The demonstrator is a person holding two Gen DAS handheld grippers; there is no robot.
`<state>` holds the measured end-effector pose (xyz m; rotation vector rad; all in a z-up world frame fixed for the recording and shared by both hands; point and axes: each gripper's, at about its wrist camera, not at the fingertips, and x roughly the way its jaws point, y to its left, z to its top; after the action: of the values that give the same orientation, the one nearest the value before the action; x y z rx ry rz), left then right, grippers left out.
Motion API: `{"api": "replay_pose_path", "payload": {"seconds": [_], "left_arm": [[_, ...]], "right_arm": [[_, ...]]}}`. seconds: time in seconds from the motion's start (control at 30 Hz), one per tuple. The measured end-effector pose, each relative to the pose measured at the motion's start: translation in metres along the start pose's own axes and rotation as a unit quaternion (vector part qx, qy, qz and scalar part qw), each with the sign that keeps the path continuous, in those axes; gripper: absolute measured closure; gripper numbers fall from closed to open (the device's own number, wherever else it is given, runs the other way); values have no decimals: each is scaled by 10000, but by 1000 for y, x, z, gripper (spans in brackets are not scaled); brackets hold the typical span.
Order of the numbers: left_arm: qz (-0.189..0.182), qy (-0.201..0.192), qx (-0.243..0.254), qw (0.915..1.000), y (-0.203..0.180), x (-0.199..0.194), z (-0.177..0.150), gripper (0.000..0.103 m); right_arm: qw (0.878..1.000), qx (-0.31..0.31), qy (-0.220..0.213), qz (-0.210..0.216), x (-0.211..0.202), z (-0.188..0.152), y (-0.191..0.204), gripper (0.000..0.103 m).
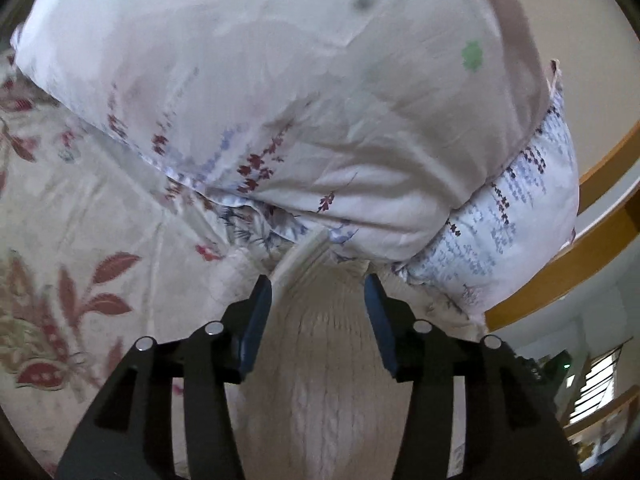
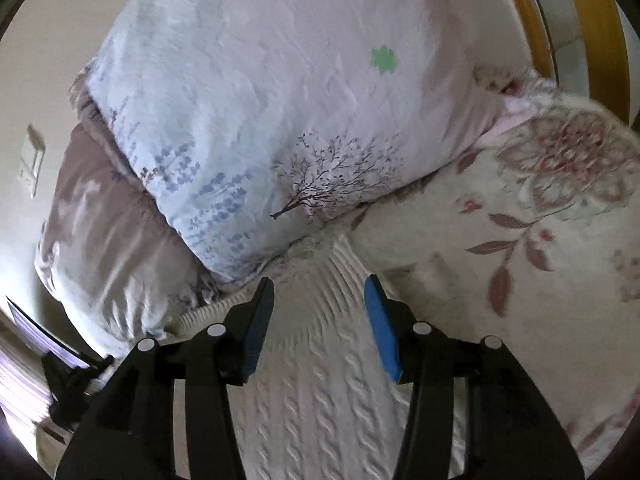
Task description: Fold small clothes
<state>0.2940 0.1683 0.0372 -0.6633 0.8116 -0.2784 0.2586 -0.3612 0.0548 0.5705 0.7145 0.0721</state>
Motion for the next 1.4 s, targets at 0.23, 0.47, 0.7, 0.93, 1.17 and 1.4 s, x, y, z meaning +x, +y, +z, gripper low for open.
{"api": "replay_pose_path", "payload": {"seconds": [0.23,0.47,0.7,0.93,1.17,1.4], "left_arm": [[672,-101,751,9949,-3,-33,-26,56],[817,171,1015,9913,0,-34,-53,60],[963,459,994,9893,8,-21,-65,91],[867,493,962,9904,10,-29,-64,95],[858,498,1042,9896,15,-33,-69,95],[826,425,1049,9901,14,-32,-70,88]], "right_arm": [[9982,-468,11,-384,-40,-22,-20,61],[9939,-680,472,-723,-33,-46,-34,63],[9882,-1020,541,-1004,-30,-60,-35,91],[9890,-1037,422,-970,-46,-65,-30,95],[9876,-922,468,-1180,-49,-77,-36,95],[9825,-1089,544,-1407,-42,-74,-27,87]]}}
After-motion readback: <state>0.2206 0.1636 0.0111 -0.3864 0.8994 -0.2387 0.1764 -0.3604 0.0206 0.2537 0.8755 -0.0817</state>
